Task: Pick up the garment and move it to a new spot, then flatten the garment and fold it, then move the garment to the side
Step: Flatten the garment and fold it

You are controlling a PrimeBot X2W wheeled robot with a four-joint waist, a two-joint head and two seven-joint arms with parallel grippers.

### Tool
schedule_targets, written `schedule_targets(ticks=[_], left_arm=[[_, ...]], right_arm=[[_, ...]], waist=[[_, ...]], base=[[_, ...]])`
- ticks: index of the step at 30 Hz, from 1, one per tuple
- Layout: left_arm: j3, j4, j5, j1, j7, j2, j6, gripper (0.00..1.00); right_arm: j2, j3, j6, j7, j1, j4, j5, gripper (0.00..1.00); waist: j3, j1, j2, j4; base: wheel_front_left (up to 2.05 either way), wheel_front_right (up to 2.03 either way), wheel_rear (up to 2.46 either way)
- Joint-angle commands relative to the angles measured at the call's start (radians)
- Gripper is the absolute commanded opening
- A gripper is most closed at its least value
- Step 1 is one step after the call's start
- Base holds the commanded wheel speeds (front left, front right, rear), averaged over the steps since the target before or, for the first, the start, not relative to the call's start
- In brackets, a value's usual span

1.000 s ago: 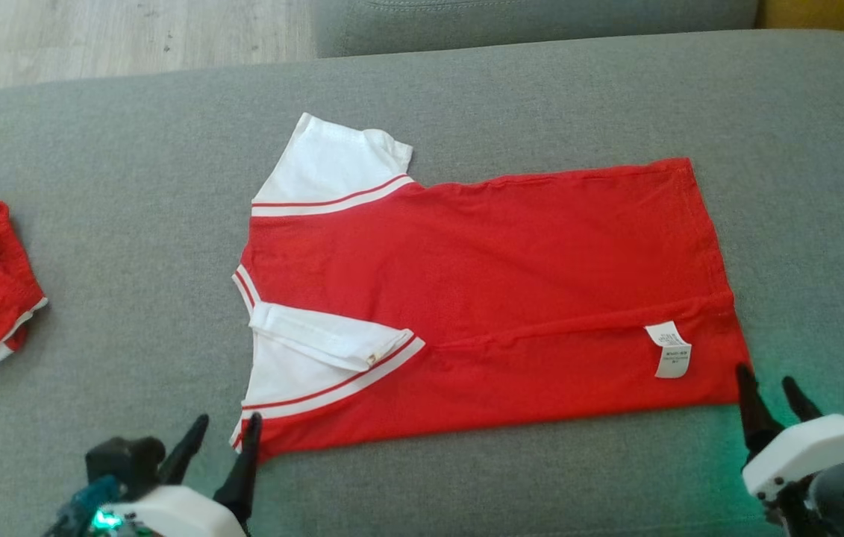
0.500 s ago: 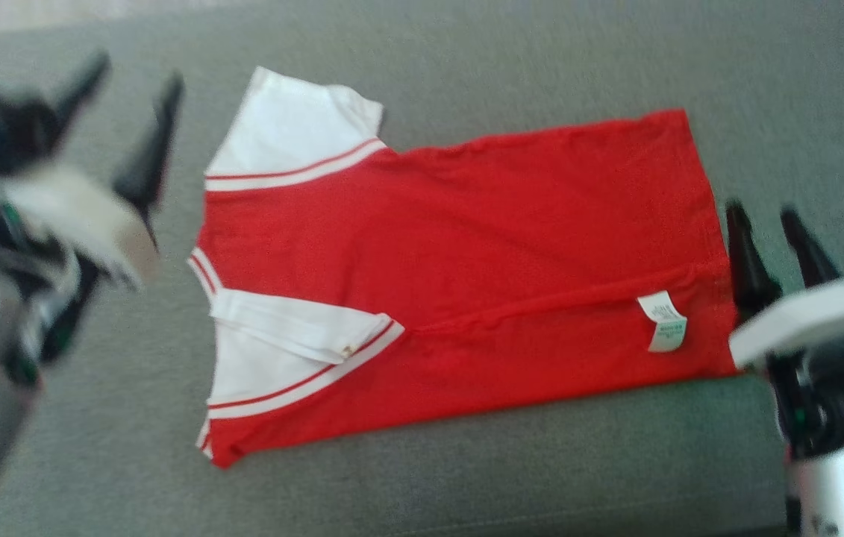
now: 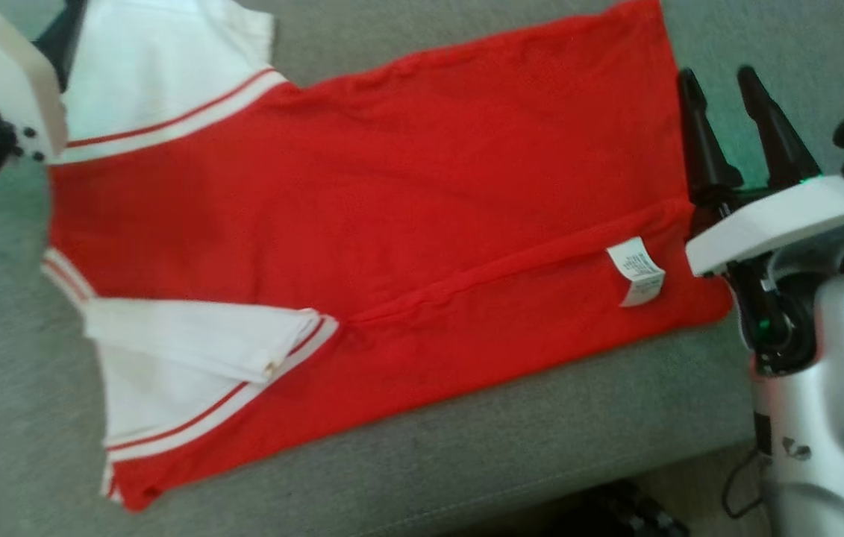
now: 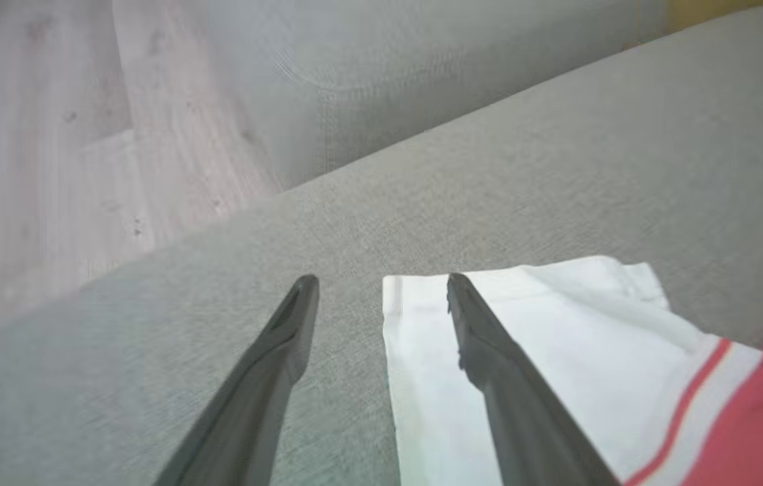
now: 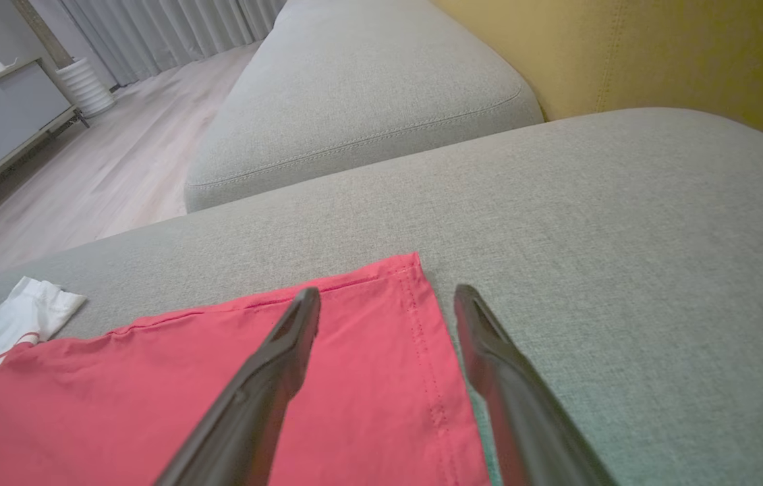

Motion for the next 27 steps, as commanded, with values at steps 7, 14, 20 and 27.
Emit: schedule_targets(ticks=[7,14,20,27], left_arm=[[0.027,0.059,-0.006,-0.064,0.025,0.072,-0.022,1.00],[-0.004,0.059,-0.025,-0.067,0.059,0.068,-0.037,0.73],[-0.034,0.052,-0.025,-0.067,0.088,0.065,-0.041,0.00],[-0.031,0.026,0.000,-0.080,0.005,0.052,-0.034,0.00]], right_arm=[[-0.005,0.048,0.004,-0.047,-0.028,-0.037,0.022,1.00],[-0.005,0.053,0.004,-0.057,-0.037,-0.034,0.023,1.00],[-0.005,0.056,0.004,-0.041,-0.074,-0.033,-0.004,1.00],[-0.005,0.050,0.004,0.019,-0.144,-0.008,-0.057,1.00]], waist=[[0.094,-0.0004,0.0000,-0.085],[0.096,-0.0004,0.0000,-0.085],[0.088,-0.0004,0.0000,-0.069],[0.053,-0.0004,0.0000,-0.029]], base=[[0.00,0.00,0.00],[0.00,0.00,0.00],[0.00,0.00,0.00],[0.00,0.00,0.00]])
